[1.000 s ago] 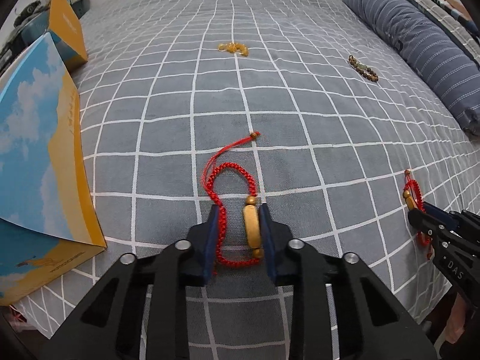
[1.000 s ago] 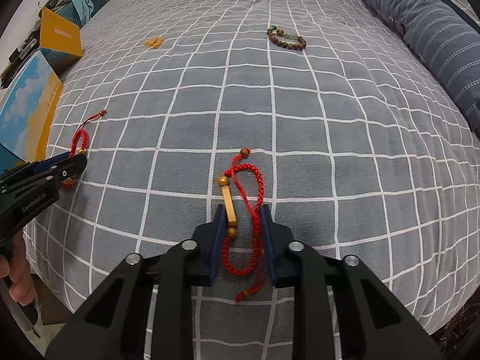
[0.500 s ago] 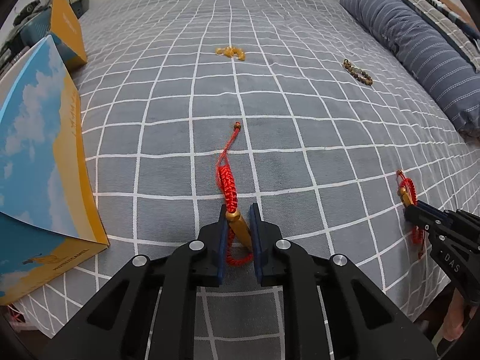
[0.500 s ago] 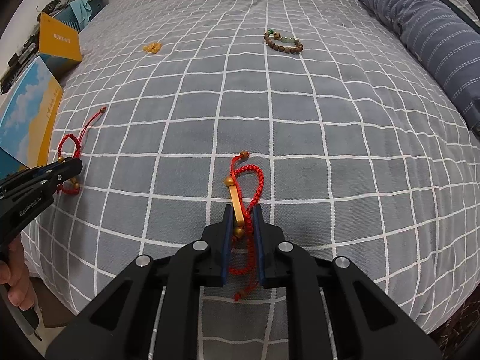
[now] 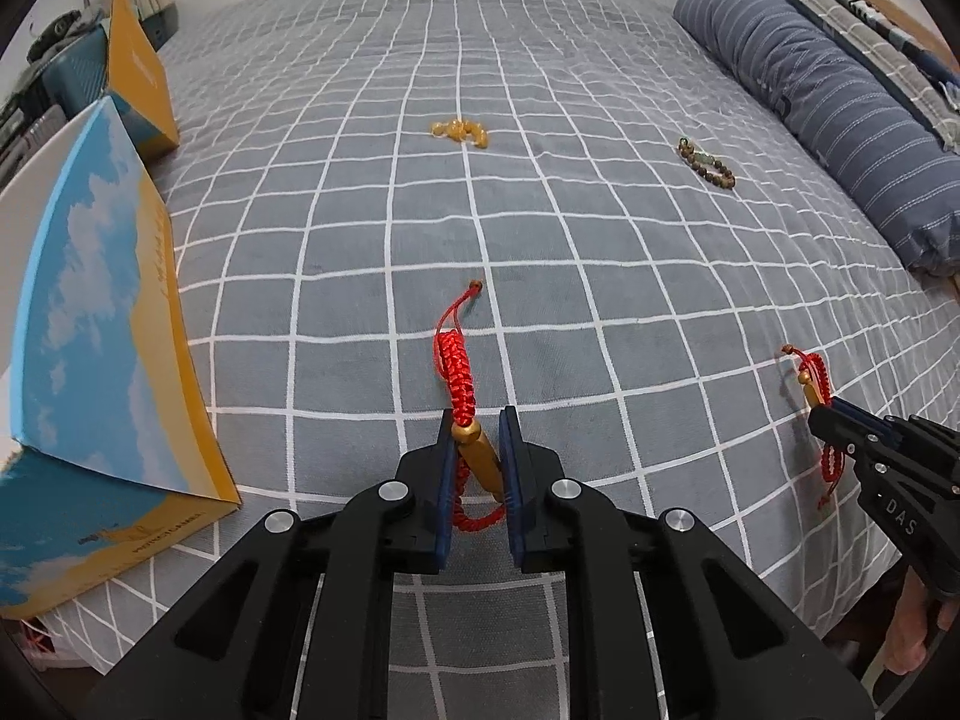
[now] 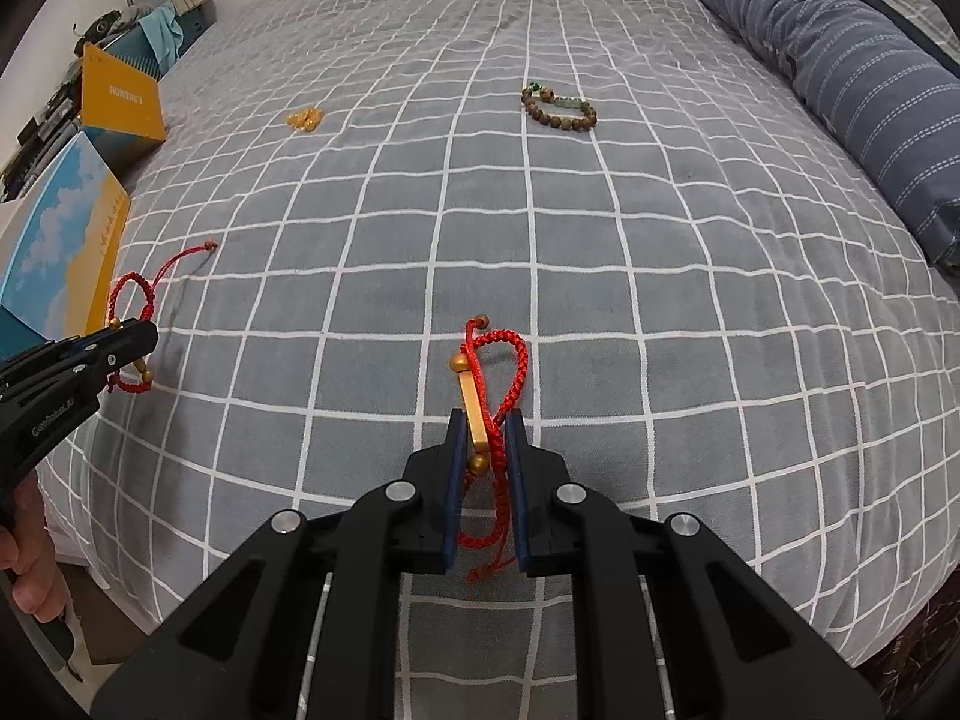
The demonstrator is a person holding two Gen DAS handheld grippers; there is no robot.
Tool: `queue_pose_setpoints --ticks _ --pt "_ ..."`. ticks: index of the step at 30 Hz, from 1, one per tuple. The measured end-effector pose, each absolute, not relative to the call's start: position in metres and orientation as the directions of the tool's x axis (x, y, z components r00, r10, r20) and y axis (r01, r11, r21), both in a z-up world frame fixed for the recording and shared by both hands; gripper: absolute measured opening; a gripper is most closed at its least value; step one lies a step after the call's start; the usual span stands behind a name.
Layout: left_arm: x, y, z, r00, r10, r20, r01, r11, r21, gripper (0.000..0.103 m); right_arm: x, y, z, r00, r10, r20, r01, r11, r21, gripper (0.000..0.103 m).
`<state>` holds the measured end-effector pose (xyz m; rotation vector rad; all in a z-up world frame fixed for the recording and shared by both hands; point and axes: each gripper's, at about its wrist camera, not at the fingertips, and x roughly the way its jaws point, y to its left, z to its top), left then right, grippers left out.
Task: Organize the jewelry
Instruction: 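Carry both red cord bracelets in both tools over the white box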
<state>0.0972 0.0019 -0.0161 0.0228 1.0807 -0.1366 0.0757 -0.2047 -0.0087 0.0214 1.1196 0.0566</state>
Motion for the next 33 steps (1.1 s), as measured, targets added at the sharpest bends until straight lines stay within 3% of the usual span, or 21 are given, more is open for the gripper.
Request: queue_pose_setpoints --ticks 33 --pt "0.101 0.05 0.068 0.59 -0.049 -0.806 0.04 0.999 -0.031 0.013 0.108 -0.165 0.076 0.582 0.08 -0.809 -0.103 0.994 0.025 0.012"
